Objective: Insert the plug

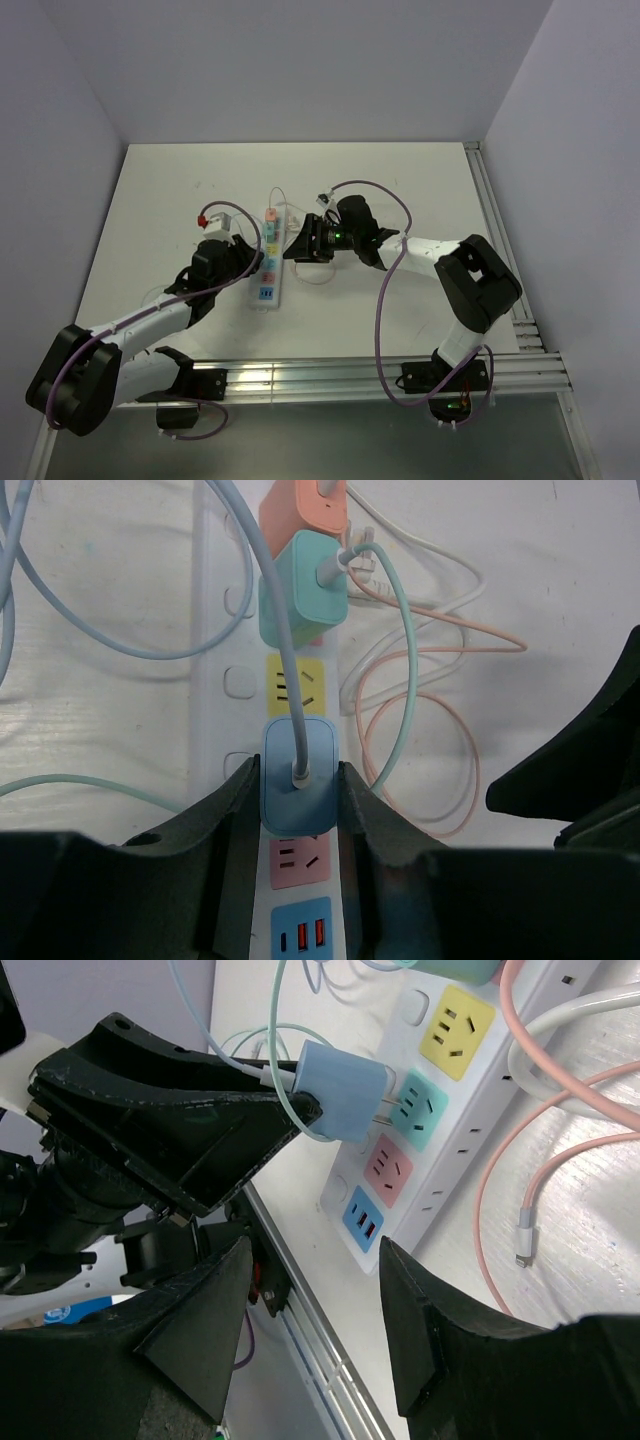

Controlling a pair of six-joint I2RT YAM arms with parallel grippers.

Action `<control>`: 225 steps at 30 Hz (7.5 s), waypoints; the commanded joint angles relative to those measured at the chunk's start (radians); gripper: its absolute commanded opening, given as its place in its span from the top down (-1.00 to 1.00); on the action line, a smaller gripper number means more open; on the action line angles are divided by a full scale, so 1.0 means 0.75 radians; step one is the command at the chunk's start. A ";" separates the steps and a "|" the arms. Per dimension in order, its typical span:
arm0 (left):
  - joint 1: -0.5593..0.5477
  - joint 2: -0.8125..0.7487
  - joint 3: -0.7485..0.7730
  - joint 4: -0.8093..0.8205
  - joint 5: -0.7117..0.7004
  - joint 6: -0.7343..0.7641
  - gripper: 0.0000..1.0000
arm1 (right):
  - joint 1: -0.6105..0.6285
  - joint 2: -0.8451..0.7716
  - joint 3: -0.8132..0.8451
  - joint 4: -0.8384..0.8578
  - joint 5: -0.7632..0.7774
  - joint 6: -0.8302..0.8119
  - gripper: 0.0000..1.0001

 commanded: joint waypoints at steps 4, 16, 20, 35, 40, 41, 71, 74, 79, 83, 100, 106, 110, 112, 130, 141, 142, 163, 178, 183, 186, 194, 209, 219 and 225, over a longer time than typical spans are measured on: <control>-0.040 0.017 -0.016 0.090 -0.066 0.020 0.99 | -0.008 -0.027 -0.009 0.057 -0.011 -0.005 -0.22; -0.060 0.029 -0.030 0.126 -0.140 0.020 0.99 | -0.008 -0.027 -0.011 0.057 -0.013 -0.003 -0.22; -0.062 0.029 -0.012 0.132 -0.144 0.022 0.99 | -0.008 -0.033 -0.015 0.055 -0.011 -0.005 -0.22; -0.060 0.091 -0.006 0.149 -0.142 0.006 0.99 | -0.008 -0.037 -0.017 0.049 -0.007 -0.009 -0.22; -0.081 0.131 0.053 0.016 -0.175 0.036 0.99 | -0.008 -0.037 -0.019 0.053 -0.005 -0.005 -0.22; -0.087 0.142 0.066 -0.009 -0.201 0.041 0.99 | -0.008 -0.037 -0.019 0.055 -0.007 -0.005 -0.22; -0.379 0.755 0.477 -0.677 -0.572 -0.090 0.99 | -0.153 -0.391 -0.144 -0.333 0.424 -0.123 -0.19; -0.379 0.800 0.542 -0.716 -0.529 -0.066 0.99 | -0.161 -0.315 -0.083 -0.391 0.396 -0.189 -0.03; -0.379 0.782 0.553 -0.696 -0.476 -0.062 0.99 | -0.149 -0.178 -0.021 -0.357 0.280 -0.257 0.04; -0.380 0.747 0.526 -0.678 -0.441 -0.068 0.99 | -0.122 -0.094 0.022 -0.344 0.275 -0.275 -0.06; -0.406 0.790 0.579 -0.737 -0.390 0.000 0.99 | 0.080 0.188 0.212 -0.356 0.471 -0.216 -0.04; -0.451 0.872 0.632 -0.776 -0.404 0.008 0.99 | 0.086 0.231 0.171 -0.350 0.517 -0.199 0.04; -0.488 0.917 0.639 -0.778 -0.416 -0.023 0.99 | 0.086 0.266 0.153 -0.342 0.531 -0.167 0.13; -0.500 0.915 0.624 -0.764 -0.408 -0.049 0.99 | 0.086 0.266 0.137 -0.334 0.533 -0.152 0.14; -0.498 0.719 0.551 -0.706 -0.466 -0.035 -0.08 | 0.088 0.264 0.112 -0.305 0.488 -0.130 0.18; -0.494 0.341 0.555 -0.778 -0.545 -0.033 -0.22 | 0.086 0.264 0.118 -0.315 0.500 -0.134 0.17; -0.492 0.304 0.553 -0.776 -0.541 -0.017 -0.22 | 0.086 0.262 0.116 -0.315 0.500 -0.134 0.17; -0.253 -0.488 0.569 -0.815 -0.320 -0.015 -0.27 | 0.158 0.110 0.484 -0.713 0.823 -0.369 -0.26; -0.242 -0.681 0.557 -0.882 -0.284 0.040 -0.32 | 0.260 0.390 0.997 -1.112 1.199 -0.334 -0.22; -0.244 -0.707 0.551 -0.878 -0.275 0.063 -0.34 | 0.289 0.462 1.087 -1.199 1.275 -0.314 -0.17; -0.242 -0.715 0.559 -0.886 -0.271 0.079 -0.35 | 0.293 0.474 1.094 -1.219 1.278 -0.300 -0.09; -0.240 -0.740 0.569 -0.892 -0.261 0.094 -0.36 | 0.297 0.505 1.087 -1.217 1.269 -0.283 0.10; -0.240 -0.769 0.559 -0.899 -0.261 0.092 -0.38 | 0.307 0.493 1.075 -1.150 1.251 -0.285 -0.03; -0.240 -0.773 0.551 -0.894 -0.263 0.094 -0.38 | 0.307 0.503 1.087 -1.147 1.214 -0.287 -0.05; -0.240 -0.781 0.551 -0.898 -0.269 0.096 -0.39 | 0.307 0.519 1.098 -1.133 1.186 -0.285 -0.03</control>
